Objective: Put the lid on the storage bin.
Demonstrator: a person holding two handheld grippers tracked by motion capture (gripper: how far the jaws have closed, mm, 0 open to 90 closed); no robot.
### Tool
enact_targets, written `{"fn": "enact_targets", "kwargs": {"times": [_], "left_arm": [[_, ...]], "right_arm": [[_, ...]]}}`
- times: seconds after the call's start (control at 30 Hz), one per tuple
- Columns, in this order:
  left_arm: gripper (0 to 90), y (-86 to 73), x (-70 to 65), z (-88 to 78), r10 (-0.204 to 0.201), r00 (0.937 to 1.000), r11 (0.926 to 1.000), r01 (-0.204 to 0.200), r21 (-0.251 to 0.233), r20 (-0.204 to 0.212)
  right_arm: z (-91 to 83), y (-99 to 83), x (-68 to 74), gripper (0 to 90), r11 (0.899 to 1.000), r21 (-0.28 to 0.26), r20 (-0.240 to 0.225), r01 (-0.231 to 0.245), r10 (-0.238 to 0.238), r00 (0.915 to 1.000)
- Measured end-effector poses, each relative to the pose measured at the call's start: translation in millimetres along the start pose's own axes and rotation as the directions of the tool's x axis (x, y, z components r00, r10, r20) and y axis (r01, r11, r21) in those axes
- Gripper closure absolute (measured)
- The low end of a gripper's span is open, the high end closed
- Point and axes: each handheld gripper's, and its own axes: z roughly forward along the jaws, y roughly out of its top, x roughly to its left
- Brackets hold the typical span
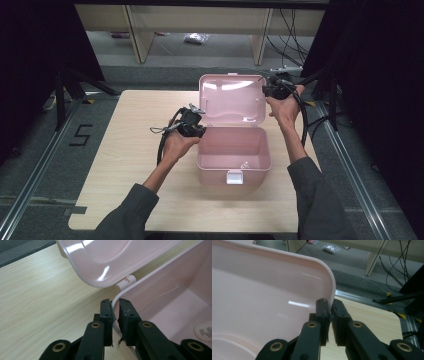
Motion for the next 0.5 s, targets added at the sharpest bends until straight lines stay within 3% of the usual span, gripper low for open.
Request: {"fn": "enact_targets", "kwargs": {"times": [0.07, 0.1, 0.13, 0.17, 0.27, 0.3, 0.5], "left_arm": [[81.1, 0.0, -0.1, -0.2, 0.0, 1.0, 1.0, 0.0, -0.001, -0.002], [81.1, 0.0, -0.3, -0.2, -0.001, 1.0, 1.0, 0.001, -0.001, -0.003], [81.1, 0.0, -0.4, -0.1, 0.0, 1.0, 1.0, 0.0, -0.002, -0.005], [81.1, 0.1, -0.6, 0.0, -0.001, 1.0, 1.0, 0.001, -0.002, -0.006], [81.1, -0.2, -0.3, 0.1, -0.005, 1.0, 1.0, 0.005, -0.004, -0.003], [81.1, -0.3, -0.3, 0.3, -0.009, 1.0, 0.9999, 0.009, -0.006, 0.0], [81.1, -0.1, -0.6, 0.7, -0.016, 0.9999, 0.9998, 0.017, -0.01, 0.001]], "right_arm": [[-3.8, 0.6, -0.9, 85.4, 1.0, -0.021, -0.008, 0.018, -0.018, 0.9998], [-7.0, 1.2, 0.6, 85.5, 1.0, -0.02, -0.011, 0.0, -0.001, 0.9999], [-9.6, 1.7, -1.2, 85.5, 0.999, -0.02, -0.01, 0.027, -0.027, 0.9996], [-11.7, 1.1, 0.3, 85.5, 1.0, -0.024, -0.019, 0.011, -0.011, 0.9998], [-17.1, 0.6, 0.3, 85.6, 0.999, -0.033, -0.015, 0.032, -0.032, 0.9994], [-18.2, -0.2, 1.7, 85.6, 0.999, -0.039, -0.016, 0.016, -0.017, 0.9997], [-26.4, -2.0, 0.5, 85.9, 0.997, -0.063, -0.021, 0.032, -0.034, 0.9992]]}}
